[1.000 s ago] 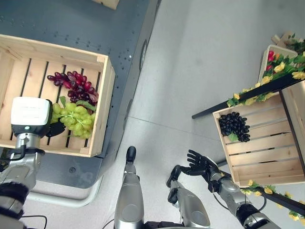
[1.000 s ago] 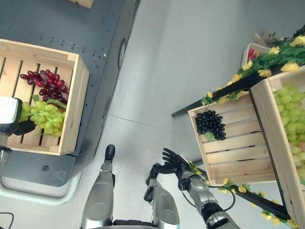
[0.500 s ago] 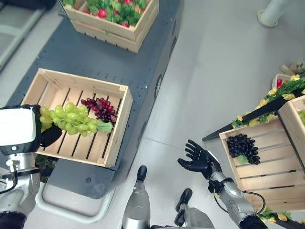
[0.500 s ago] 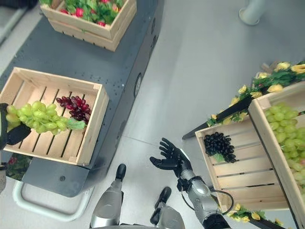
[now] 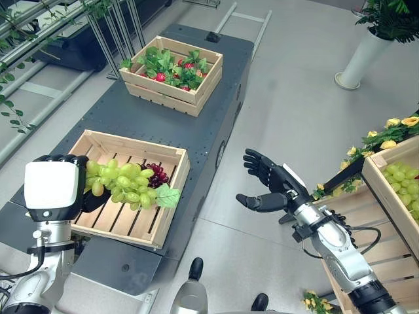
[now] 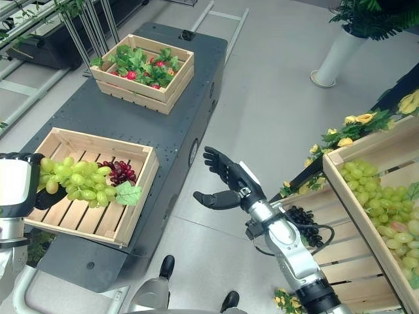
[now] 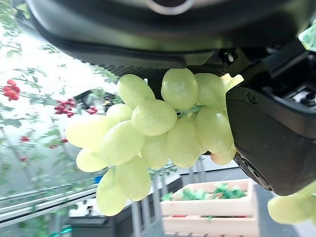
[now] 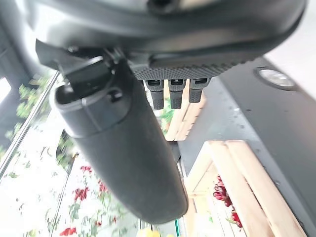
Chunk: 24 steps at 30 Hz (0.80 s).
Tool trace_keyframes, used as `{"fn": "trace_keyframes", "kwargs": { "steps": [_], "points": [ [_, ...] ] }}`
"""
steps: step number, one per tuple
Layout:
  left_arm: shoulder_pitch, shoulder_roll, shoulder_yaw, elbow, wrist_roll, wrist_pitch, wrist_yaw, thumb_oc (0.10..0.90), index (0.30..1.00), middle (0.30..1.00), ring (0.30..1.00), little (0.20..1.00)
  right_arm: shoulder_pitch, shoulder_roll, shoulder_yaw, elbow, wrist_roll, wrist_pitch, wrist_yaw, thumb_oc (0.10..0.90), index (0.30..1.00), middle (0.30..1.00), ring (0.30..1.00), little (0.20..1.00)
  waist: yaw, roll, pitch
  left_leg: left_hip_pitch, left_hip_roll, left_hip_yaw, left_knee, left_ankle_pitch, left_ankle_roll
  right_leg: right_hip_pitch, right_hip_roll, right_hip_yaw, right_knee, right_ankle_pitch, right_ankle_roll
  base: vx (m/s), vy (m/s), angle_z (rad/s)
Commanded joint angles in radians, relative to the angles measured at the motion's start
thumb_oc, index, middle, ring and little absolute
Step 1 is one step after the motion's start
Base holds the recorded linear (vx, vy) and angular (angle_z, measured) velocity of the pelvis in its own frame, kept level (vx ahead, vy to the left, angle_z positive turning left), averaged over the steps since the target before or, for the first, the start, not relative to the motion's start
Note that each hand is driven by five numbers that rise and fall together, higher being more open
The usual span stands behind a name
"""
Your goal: Pick up the fruits from the basket on one side to the basket on the other side
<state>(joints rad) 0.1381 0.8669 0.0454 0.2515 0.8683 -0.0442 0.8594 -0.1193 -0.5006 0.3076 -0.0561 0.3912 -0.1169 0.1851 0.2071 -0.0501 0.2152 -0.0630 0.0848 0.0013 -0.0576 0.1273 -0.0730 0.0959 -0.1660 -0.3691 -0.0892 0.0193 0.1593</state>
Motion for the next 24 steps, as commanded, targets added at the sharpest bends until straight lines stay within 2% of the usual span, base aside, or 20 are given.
{"fn": "trace_keyframes", "kwargs": {
  "steps": [1, 9, 16, 24],
  "points": [
    [-0.164, 0.052, -0.022, -0.041, -0.03, -0.019, 0.022, 0.4, 0.3, 0.3, 0.3, 0.3, -0.094, -0.014, 0.066, -0.11, -0.012, -0.045, 0.014, 0.8, 0.9, 0.9, 0.9, 0.9, -0.005, 0.033, -0.141, -0.002, -0.061, -0.051, -0.003, -0.065, 0.005, 0.006, 0.023, -0.027, 0.07, -0.058, -0.066, 0.01, -0.013, -0.05],
    [-0.264, 0.024, -0.13, -0.088, -0.09, -0.03, -0.059, 0.4, 0.3, 0.3, 0.3, 0.3, -0.179, 0.012, 0.169, -0.128, -0.027, -0.026, -0.017, 0.8, 0.9, 0.9, 0.9, 0.9, -0.004, 0.039, -0.167, 0.019, -0.058, -0.049, -0.012, -0.069, 0.001, 0.015, 0.018, -0.022, 0.058, -0.05, -0.058, 0.0, -0.004, -0.01],
    [-0.317, -0.03, -0.201, -0.122, -0.128, -0.015, -0.087, 0.4, 0.3, 0.3, 0.3, 0.3, -0.197, 0.045, 0.221, -0.122, -0.014, -0.027, -0.046, 0.8, 0.9, 0.9, 0.9, 0.9, -0.009, 0.037, -0.177, 0.026, -0.054, -0.047, -0.016, -0.069, -0.002, 0.013, 0.02, -0.015, 0.056, -0.048, -0.057, 0.0, 0.0, 0.0],
    [-0.361, -0.084, -0.272, -0.161, -0.141, -0.03, -0.145, 0.4, 0.3, 0.3, 0.3, 0.3, -0.205, 0.074, 0.237, -0.123, -0.014, -0.02, -0.096, 0.8, 0.9, 0.9, 0.9, 0.9, -0.017, 0.038, -0.182, 0.037, -0.05, -0.044, -0.018, -0.073, -0.003, 0.011, 0.022, -0.011, 0.06, -0.05, -0.057, 0.0, 0.0, 0.0]
  ]
}}
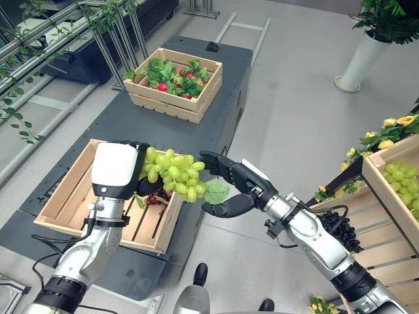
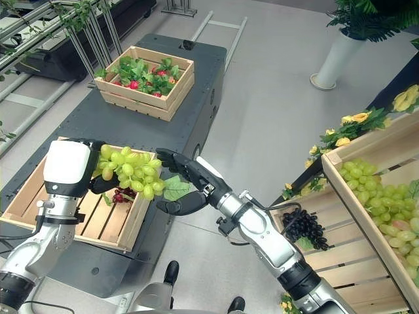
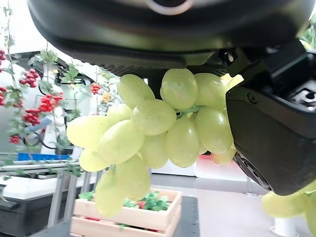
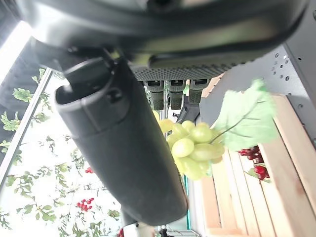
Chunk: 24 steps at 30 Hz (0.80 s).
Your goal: Pick up the fruits from the basket on one side to the basket on the other side
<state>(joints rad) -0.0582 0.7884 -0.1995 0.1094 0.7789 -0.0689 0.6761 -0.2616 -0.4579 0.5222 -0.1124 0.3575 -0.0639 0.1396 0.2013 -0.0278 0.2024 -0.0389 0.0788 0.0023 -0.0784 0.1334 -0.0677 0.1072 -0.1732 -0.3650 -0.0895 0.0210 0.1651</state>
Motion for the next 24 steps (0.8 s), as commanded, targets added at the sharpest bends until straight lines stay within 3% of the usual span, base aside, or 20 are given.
{"fn": "trace_keyframes", "kwargs": {
  "steps": [1, 13, 24],
  "points": [
    [-0.169, -0.013, -0.041, -0.022, -0.06, -0.002, 0.03, 0.4, 0.3, 0.3, 0.3, 0.3, -0.062, 0.032, 0.023, -0.071, 0.024, -0.069, -0.055, 0.8, 0.9, 0.9, 0.9, 0.9, -0.014, 0.016, -0.169, 0.013, -0.044, -0.044, 0.003, -0.08, -0.009, -0.001, 0.029, -0.014, 0.06, -0.051, -0.062, 0.0, 0.0, 0.0],
    [-0.196, -0.068, -0.156, -0.07, -0.075, -0.071, -0.047, 0.4, 0.3, 0.3, 0.3, 0.3, -0.039, 0.015, 0.001, -0.089, 0.034, -0.079, -0.085, 0.8, 0.9, 0.9, 0.9, 0.9, -0.04, 0.021, -0.173, 0.027, -0.04, -0.036, -0.006, -0.083, -0.008, -0.006, 0.028, 0.001, 0.049, -0.039, -0.055, 0.0, 0.0, 0.0],
    [-0.213, -0.091, -0.229, -0.086, -0.086, -0.084, -0.061, 0.4, 0.3, 0.3, 0.3, 0.3, -0.004, -0.022, -0.022, -0.113, 0.056, -0.089, -0.094, 0.8, 0.9, 0.9, 0.9, 0.9, -0.071, 0.017, -0.183, 0.035, -0.039, -0.024, -0.009, -0.091, -0.007, -0.01, 0.023, 0.016, 0.032, -0.019, -0.043, 0.0, 0.0, 0.0]
  ]
}}
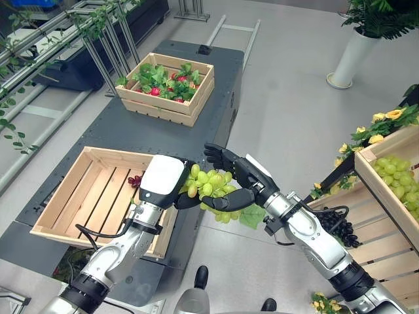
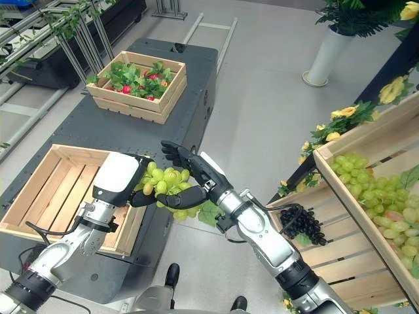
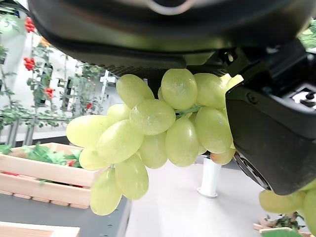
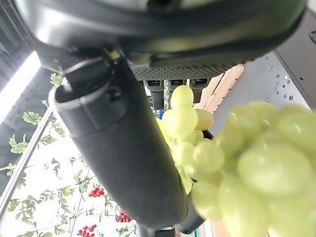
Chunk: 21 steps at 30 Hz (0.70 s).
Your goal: Pick up the fruits from the basket on one side to the basket on the other side
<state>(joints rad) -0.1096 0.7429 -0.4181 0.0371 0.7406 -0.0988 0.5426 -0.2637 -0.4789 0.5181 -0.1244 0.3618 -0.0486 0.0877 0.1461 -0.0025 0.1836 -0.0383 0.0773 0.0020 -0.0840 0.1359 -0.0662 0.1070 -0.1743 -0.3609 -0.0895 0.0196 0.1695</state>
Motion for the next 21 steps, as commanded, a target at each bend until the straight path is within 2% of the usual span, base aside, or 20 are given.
{"fn": "trace_keyframes", "kwargs": {
  "steps": [1, 5, 16, 21],
  "points": [
    [-0.161, -0.046, -0.01, -0.014, -0.05, -0.055, 0.076, 0.4, 0.3, 0.3, 0.3, 0.3, 0.0, -0.004, -0.021, -0.101, 0.052, -0.107, -0.042, 0.8, 0.9, 0.9, 0.9, 0.9, -0.018, -0.008, -0.164, 0.035, -0.038, -0.022, -0.003, -0.094, -0.009, -0.01, 0.024, 0.013, 0.032, -0.017, -0.047, 0.0, 0.0, 0.0],
    [-0.158, -0.047, 0.006, -0.031, -0.059, -0.051, 0.092, 0.4, 0.3, 0.3, 0.3, 0.3, 0.017, -0.017, -0.043, -0.099, 0.041, -0.117, -0.035, 0.8, 0.9, 0.9, 0.9, 0.9, -0.025, -0.011, -0.167, 0.039, -0.038, -0.019, -0.003, -0.099, -0.008, -0.011, 0.023, 0.017, 0.025, -0.011, -0.043, 0.0, 0.0, 0.0],
    [-0.12, -0.018, 0.131, -0.125, -0.072, -0.043, 0.077, 0.4, 0.3, 0.3, 0.3, 0.3, 0.076, -0.093, -0.115, -0.132, 0.027, -0.084, 0.039, 0.8, 0.9, 0.9, 0.9, 0.9, -0.037, -0.019, -0.172, 0.049, -0.035, -0.008, -0.003, -0.107, -0.01, -0.011, 0.019, 0.021, 0.023, -0.003, -0.038, 0.0, 0.0, 0.0],
    [-0.107, -0.006, 0.175, -0.145, -0.085, -0.062, 0.065, 0.4, 0.3, 0.3, 0.3, 0.3, 0.113, -0.138, -0.162, -0.149, -0.003, -0.081, 0.071, 0.8, 0.9, 0.9, 0.9, 0.9, -0.047, -0.026, -0.176, 0.053, -0.031, -0.004, -0.003, -0.111, -0.011, -0.013, 0.02, 0.027, 0.024, -0.002, -0.036, 0.0, 0.0, 0.0]
  ]
}}
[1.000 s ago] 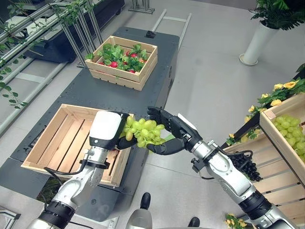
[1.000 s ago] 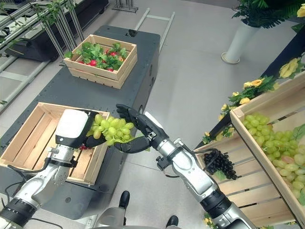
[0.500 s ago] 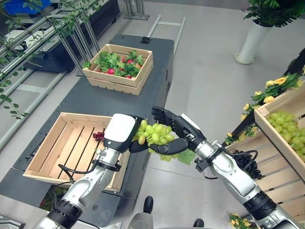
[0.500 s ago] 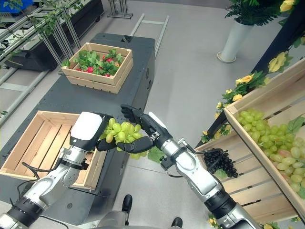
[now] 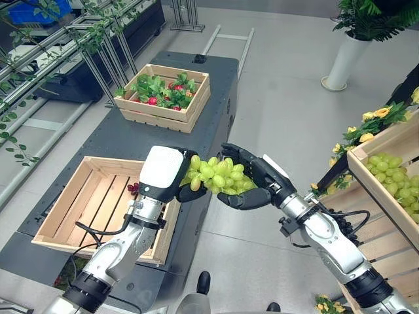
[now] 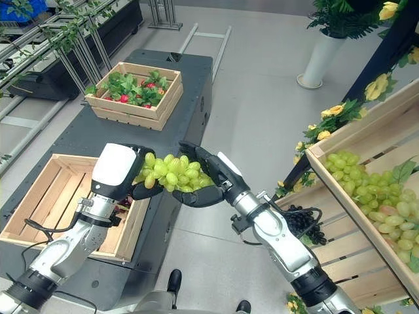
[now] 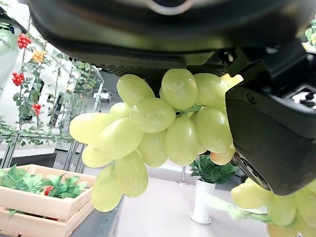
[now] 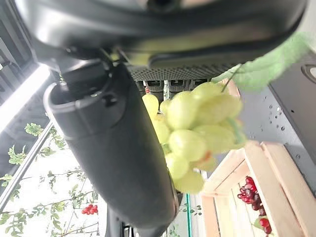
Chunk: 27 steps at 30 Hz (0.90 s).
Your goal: Pick up the fruits from the basket on one side to the basket on the other side
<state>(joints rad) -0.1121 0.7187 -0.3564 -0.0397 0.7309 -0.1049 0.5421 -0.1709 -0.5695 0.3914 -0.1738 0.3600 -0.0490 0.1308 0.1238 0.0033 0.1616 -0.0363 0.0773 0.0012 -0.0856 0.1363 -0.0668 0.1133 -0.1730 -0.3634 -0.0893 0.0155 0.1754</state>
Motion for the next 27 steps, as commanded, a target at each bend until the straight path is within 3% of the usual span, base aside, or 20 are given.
{"fn": "trace_keyframes", "kwargs": {
  "steps": [1, 9, 16, 27],
  "points": [
    [-0.1, 0.016, 0.124, -0.086, -0.088, -0.064, 0.054, 0.4, 0.3, 0.3, 0.3, 0.3, 0.03, -0.056, -0.045, -0.1, -0.015, -0.083, 0.032, 0.8, 0.9, 0.9, 0.9, 0.9, -0.028, -0.033, -0.155, 0.052, -0.029, 0.0, -0.002, -0.112, -0.01, -0.02, 0.019, 0.033, 0.024, 0.004, -0.041, 0.0, 0.0, 0.0],
    [-0.096, -0.021, 0.117, -0.147, -0.101, -0.089, -0.006, 0.4, 0.3, 0.3, 0.3, 0.3, 0.046, -0.038, -0.055, -0.077, -0.044, -0.093, -0.003, 0.8, 0.9, 0.9, 0.9, 0.9, -0.036, -0.034, -0.152, 0.058, -0.025, 0.005, -0.002, -0.119, -0.008, -0.022, 0.018, 0.042, 0.029, 0.0, -0.038, 0.0, 0.0, 0.0],
    [-0.112, -0.032, 0.074, -0.176, -0.13, -0.087, -0.067, 0.4, 0.3, 0.3, 0.3, 0.3, 0.026, -0.042, -0.051, -0.077, -0.158, -0.105, -0.06, 0.8, 0.9, 0.9, 0.9, 0.9, -0.042, -0.033, -0.149, 0.063, -0.025, 0.012, -0.002, -0.128, -0.005, -0.022, 0.016, 0.051, 0.024, 0.002, -0.032, 0.0, 0.0, 0.0],
    [-0.131, -0.035, 0.026, -0.15, -0.127, -0.077, -0.091, 0.4, 0.3, 0.3, 0.3, 0.3, -0.012, -0.042, -0.058, -0.111, -0.094, -0.125, -0.098, 0.8, 0.9, 0.9, 0.9, 0.9, -0.045, -0.036, -0.148, 0.068, -0.021, 0.019, -0.002, -0.133, -0.004, -0.023, 0.017, 0.057, 0.026, -0.001, -0.028, 0.0, 0.0, 0.0]
  ]
}}
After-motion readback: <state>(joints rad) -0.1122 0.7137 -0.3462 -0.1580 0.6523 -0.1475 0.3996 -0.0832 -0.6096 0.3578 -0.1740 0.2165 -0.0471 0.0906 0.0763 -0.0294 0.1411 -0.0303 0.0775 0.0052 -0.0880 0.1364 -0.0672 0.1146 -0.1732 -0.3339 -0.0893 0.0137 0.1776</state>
